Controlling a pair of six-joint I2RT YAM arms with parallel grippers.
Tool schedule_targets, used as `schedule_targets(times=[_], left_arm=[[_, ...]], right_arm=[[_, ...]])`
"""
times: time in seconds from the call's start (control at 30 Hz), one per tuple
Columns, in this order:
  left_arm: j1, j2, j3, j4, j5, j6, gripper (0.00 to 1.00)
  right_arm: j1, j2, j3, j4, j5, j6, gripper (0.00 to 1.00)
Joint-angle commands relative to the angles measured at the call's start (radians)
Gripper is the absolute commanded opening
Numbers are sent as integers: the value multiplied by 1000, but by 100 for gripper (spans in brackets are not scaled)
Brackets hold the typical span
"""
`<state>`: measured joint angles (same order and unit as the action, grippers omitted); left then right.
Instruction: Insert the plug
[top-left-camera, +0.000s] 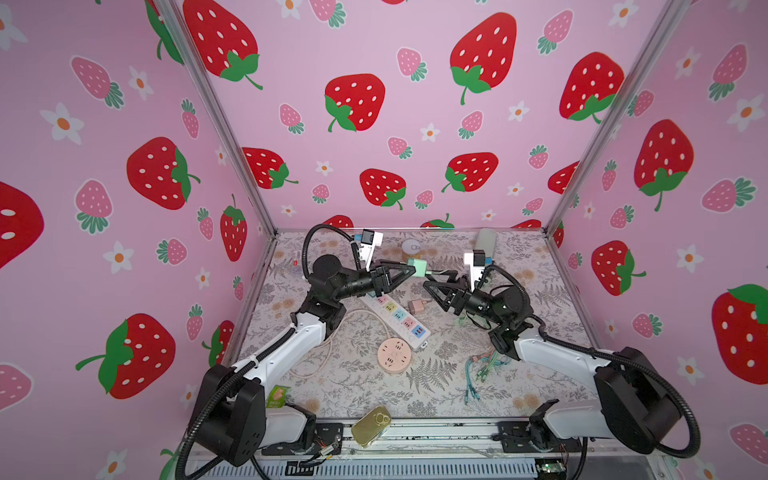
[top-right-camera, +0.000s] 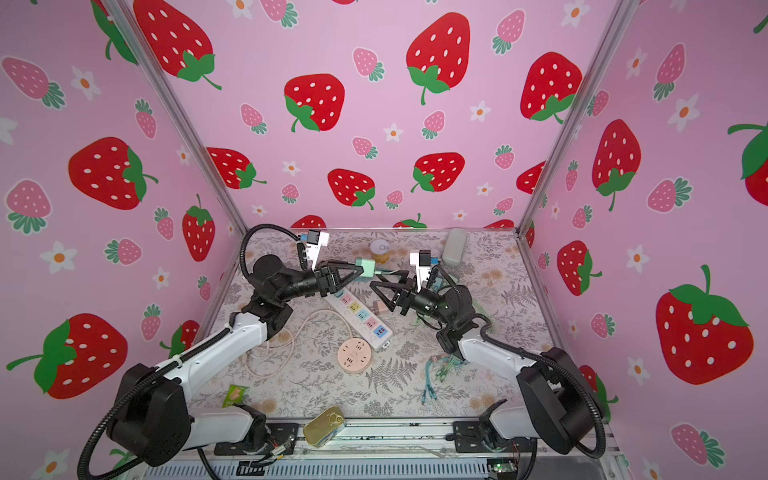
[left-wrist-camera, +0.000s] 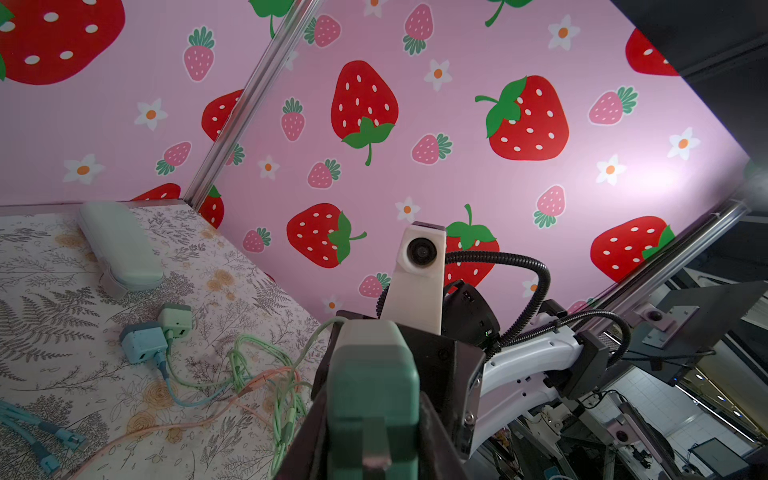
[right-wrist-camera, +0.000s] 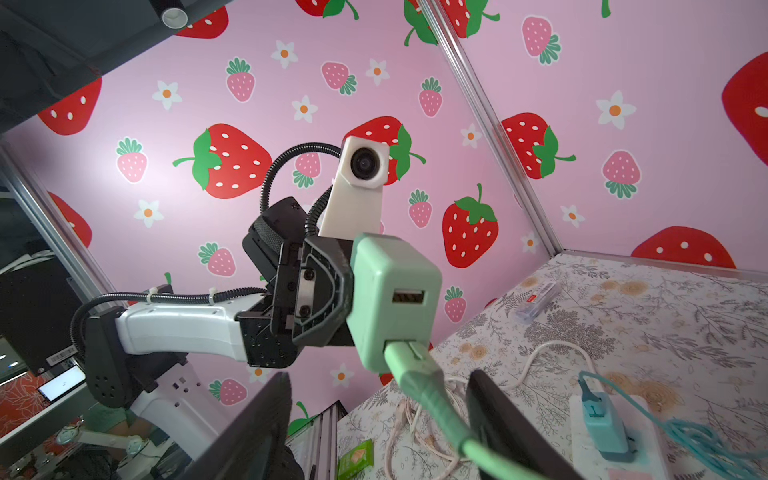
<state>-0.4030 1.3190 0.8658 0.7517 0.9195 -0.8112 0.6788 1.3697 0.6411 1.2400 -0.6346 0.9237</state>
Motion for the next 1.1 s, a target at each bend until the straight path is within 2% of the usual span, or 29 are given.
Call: schedule_targets(times=[0.0,0.27,0.4,0.53,0.83,1.07], left_arm=[[-13,-20,-9,97,-14,-17,0],[-39,-16,-68,196,-62,-34,0],[-47,-21,-86,214,-80,-33,0],[-48,-29,-90,198,-80,-14,0],[-51,-27,-93,200,-78,-8,0],[-50,-30,-90,170,-74,-7,0]], right_arm=[[-4,20,41,113,-20,70,67],[-5,68,75,145,-16,109,58],[-5,87,90,149,-17,118,49],[-5,89,97,156,-21,121,41],[-6,99,122,163,-66,127,34],[-4,135,140,246,-120,183,21]])
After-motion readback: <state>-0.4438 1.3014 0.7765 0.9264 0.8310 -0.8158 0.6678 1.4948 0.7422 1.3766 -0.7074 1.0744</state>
